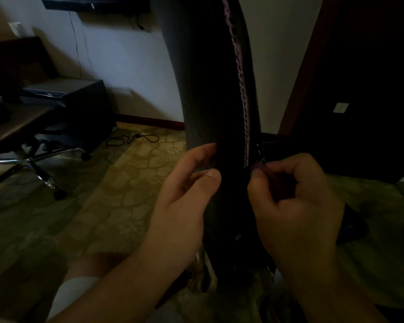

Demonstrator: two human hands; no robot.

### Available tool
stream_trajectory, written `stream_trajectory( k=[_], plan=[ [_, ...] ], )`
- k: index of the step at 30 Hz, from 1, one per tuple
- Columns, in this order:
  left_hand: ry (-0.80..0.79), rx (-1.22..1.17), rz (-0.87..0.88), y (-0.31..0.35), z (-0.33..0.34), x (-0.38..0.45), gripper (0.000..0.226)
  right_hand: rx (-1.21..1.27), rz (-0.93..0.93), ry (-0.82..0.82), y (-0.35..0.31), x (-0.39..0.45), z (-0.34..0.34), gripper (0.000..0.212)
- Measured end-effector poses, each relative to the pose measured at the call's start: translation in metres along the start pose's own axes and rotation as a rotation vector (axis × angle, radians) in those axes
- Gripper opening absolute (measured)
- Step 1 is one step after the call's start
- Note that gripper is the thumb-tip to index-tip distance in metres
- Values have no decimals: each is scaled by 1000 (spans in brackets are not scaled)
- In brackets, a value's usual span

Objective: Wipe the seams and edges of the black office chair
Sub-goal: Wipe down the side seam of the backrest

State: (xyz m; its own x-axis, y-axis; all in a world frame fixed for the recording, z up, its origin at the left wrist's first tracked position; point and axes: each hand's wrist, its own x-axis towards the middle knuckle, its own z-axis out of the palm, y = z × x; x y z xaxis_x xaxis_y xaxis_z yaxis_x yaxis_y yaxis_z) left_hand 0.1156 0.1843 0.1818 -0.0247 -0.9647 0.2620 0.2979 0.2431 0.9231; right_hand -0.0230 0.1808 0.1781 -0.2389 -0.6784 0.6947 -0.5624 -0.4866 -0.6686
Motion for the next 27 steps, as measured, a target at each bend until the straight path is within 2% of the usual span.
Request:
stream_trajectory(
  k=[5, 8, 10, 13, 17, 22, 25, 27],
  plan=[
    [2, 5, -4, 2, 0, -1, 39, -18, -96, -119, -4, -7, 4, 13],
    [-6, -24, -16, 3, 1, -1, 37, -15, -41, -11, -1, 0, 2, 10],
    [-8, -14, -20, 5, 1, -1, 40, -24, -86, -20, 0, 2, 2, 10],
    [1, 13, -20, 5, 0, -2, 40, -54, -170, -119, -4, -3, 4, 15],
    [-9, 0, -28, 7, 3, -2, 37, -59, -114, -2, 2, 9, -3, 11],
    [2, 7, -24, 5, 0, -2, 41, -81, -225, -134, -3, 1, 1, 17],
    [-9, -16, -30, 7, 1, -3, 47, -44, -129, -19, 1, 8, -3, 10],
    [-17, -12, -26, 9, 2, -4, 48, -40, -138, -4, 1, 12, -5, 9]
  ],
)
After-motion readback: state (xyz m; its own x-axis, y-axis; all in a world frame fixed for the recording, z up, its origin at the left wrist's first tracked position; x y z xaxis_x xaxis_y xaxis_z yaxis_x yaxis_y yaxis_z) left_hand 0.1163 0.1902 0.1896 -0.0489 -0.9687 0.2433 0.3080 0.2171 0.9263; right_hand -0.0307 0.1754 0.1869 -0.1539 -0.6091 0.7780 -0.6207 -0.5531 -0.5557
